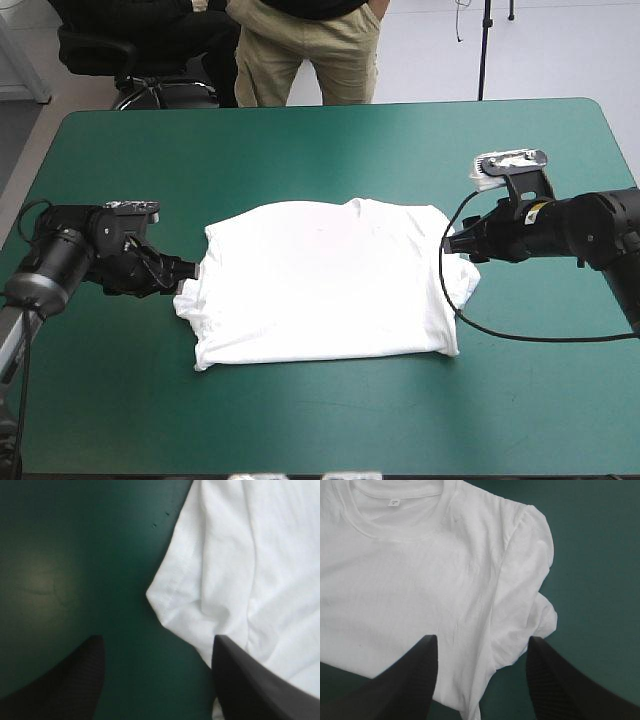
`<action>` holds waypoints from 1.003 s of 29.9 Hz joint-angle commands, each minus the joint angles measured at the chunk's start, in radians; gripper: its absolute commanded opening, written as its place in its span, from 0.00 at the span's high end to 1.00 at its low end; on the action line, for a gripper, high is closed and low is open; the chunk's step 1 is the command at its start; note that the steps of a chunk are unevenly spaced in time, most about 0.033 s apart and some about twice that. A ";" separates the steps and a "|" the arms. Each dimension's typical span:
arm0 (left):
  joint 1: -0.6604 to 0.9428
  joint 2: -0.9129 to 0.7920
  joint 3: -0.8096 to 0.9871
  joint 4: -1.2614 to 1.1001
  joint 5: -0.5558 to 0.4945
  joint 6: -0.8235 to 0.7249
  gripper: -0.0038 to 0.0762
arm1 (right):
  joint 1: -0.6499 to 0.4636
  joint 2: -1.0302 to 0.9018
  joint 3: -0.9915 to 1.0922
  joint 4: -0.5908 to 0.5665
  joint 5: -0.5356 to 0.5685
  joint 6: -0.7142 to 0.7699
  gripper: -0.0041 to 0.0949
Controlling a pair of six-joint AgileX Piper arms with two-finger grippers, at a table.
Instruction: Fold the cloth
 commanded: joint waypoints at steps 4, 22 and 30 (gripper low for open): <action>0.000 0.104 -0.025 -0.010 -0.053 -0.010 0.43 | -0.007 -0.009 -0.035 0.007 -0.041 -0.004 0.47; 0.000 0.221 0.044 -0.046 -0.160 -0.010 0.95 | -0.007 -0.009 -0.035 -0.002 -0.041 -0.004 0.50; 0.000 0.141 0.040 -0.043 -0.192 -0.023 0.97 | -0.007 -0.009 -0.035 -0.002 -0.028 -0.004 0.52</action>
